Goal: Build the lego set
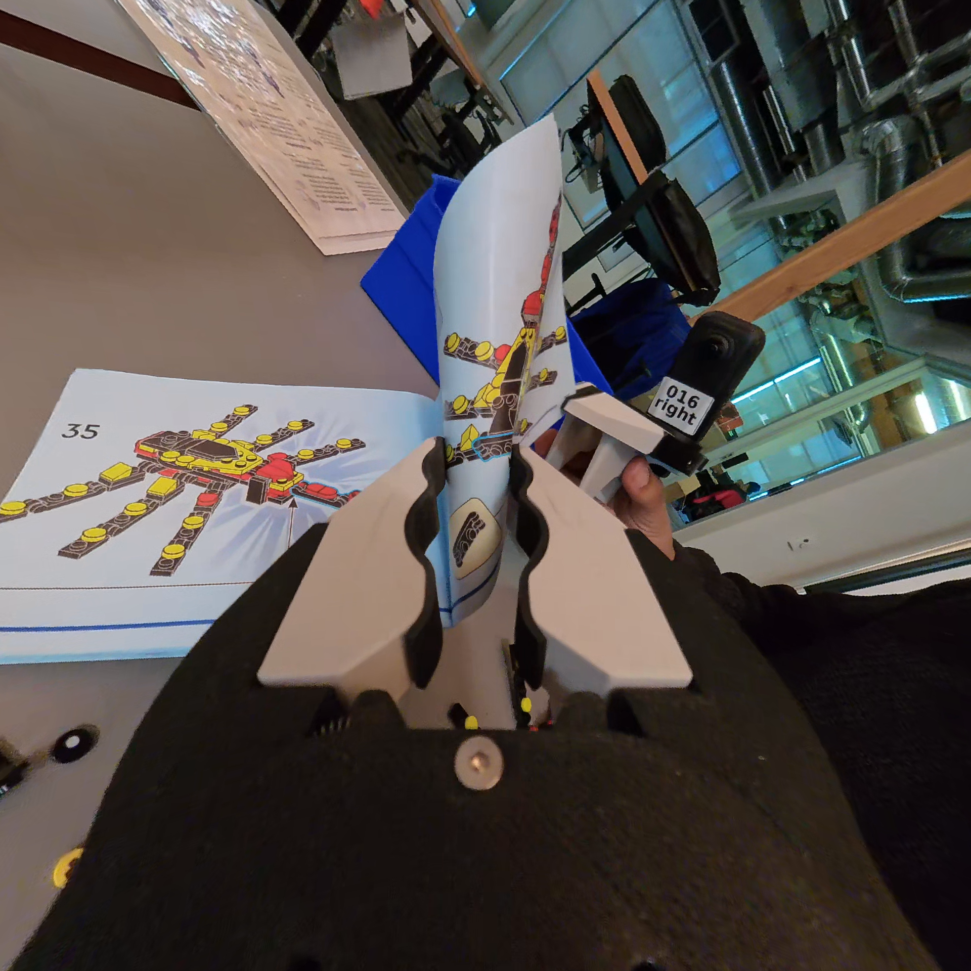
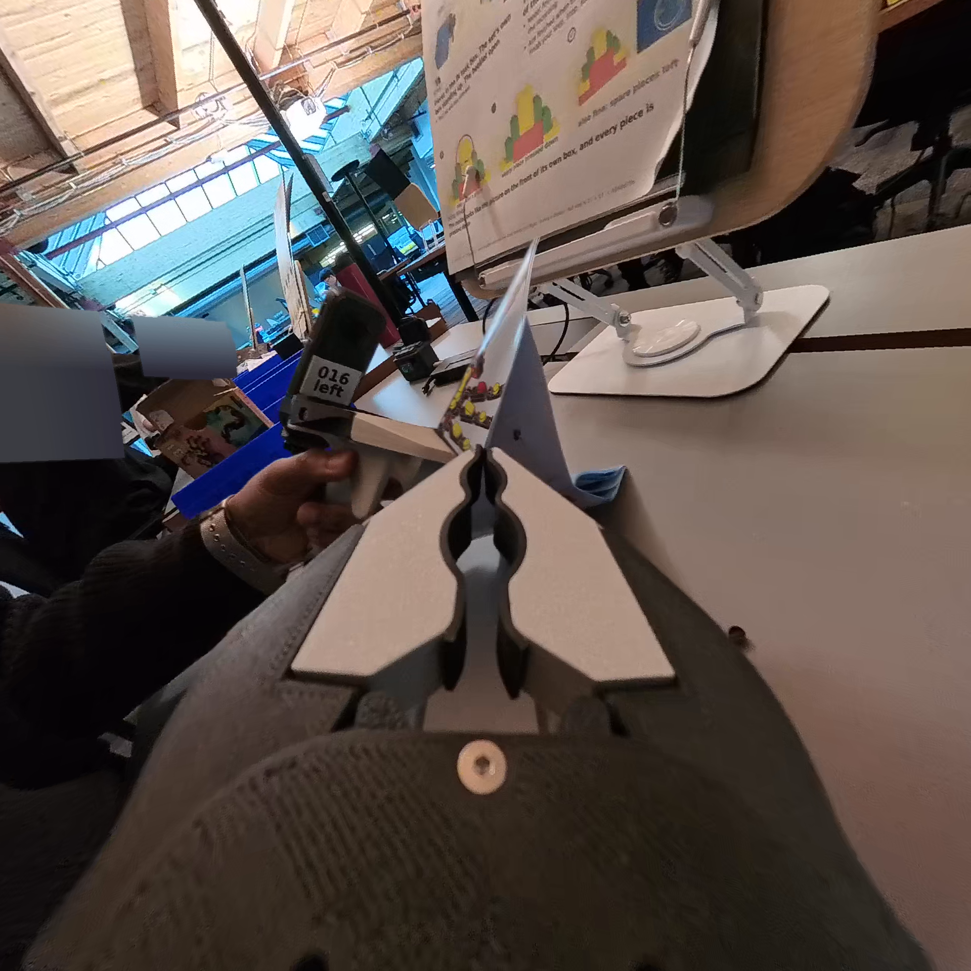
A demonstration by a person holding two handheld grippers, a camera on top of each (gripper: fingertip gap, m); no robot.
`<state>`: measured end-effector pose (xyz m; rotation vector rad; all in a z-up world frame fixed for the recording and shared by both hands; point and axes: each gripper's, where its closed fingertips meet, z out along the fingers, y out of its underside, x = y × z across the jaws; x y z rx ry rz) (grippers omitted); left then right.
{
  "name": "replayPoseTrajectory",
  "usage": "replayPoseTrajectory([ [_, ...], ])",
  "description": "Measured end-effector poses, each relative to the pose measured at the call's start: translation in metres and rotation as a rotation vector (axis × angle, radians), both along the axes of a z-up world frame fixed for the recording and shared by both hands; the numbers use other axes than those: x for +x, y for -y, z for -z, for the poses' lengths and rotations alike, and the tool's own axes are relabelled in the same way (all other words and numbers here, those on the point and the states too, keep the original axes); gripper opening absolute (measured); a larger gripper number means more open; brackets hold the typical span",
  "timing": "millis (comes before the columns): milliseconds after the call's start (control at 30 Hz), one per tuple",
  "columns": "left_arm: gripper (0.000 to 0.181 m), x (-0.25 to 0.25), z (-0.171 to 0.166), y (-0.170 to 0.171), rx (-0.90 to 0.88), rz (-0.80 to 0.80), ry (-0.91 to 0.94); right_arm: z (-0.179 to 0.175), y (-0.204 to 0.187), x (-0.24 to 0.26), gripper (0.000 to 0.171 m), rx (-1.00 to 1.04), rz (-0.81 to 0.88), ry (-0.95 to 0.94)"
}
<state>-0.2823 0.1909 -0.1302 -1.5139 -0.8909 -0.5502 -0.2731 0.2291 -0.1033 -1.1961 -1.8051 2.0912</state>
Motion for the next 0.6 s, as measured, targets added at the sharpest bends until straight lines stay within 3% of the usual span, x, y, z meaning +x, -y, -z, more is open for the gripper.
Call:
replayPoseTrajectory([
  [600,0.025,-0.0041,0.0071,0.0012,-0.009,-0.006,0.017,0.0076,-0.0032,0.0076,0.001,0.081,0.01,0.017],
])
